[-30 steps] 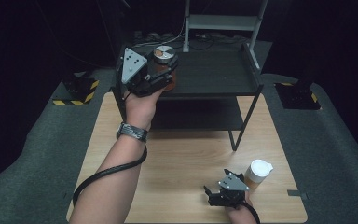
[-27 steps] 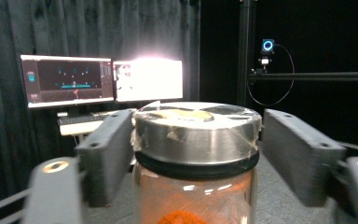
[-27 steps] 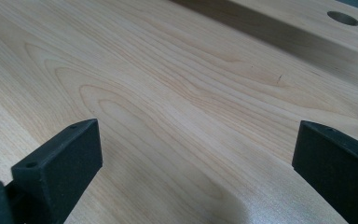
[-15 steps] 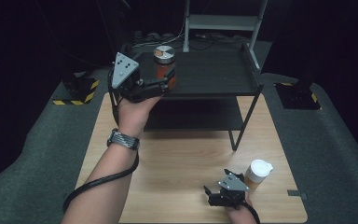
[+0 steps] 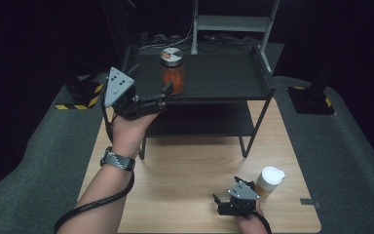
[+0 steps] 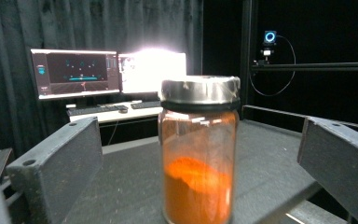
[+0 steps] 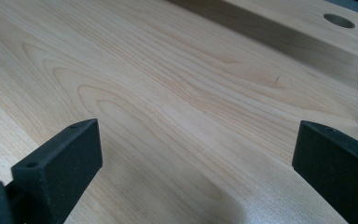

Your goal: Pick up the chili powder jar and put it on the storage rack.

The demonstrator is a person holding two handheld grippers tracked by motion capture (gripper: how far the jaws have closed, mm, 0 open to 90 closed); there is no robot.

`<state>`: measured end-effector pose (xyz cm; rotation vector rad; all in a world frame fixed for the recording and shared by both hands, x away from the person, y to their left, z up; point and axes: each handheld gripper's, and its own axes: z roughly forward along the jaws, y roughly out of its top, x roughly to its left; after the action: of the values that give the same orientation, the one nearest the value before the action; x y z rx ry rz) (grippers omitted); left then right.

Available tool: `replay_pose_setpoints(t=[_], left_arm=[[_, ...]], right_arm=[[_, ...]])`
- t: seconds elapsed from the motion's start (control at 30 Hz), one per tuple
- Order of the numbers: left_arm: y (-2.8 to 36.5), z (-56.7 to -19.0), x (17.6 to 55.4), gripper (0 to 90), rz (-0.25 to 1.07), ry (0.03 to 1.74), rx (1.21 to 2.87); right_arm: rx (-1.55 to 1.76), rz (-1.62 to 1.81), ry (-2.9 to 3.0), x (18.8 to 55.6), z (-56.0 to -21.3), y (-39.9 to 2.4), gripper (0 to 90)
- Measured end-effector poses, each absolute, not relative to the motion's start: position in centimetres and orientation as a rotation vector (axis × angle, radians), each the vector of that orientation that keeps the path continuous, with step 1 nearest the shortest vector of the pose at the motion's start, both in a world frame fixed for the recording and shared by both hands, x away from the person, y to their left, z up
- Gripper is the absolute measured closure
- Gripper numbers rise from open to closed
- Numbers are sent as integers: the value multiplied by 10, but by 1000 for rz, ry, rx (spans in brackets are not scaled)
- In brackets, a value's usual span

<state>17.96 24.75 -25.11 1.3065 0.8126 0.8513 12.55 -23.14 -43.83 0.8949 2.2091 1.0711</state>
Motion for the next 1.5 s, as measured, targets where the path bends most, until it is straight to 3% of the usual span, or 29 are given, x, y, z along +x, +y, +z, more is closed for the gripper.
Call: replay_pose_setpoints(t=[0.5,1.5], left_arm=[[263,-275,151,4,849,804,1342],[267,-368,108,4,795,852,1421]], right_arm=[[895,1068,2209,125,-438,-231,9],[886,1059,2212,125,-438,-230,9]])
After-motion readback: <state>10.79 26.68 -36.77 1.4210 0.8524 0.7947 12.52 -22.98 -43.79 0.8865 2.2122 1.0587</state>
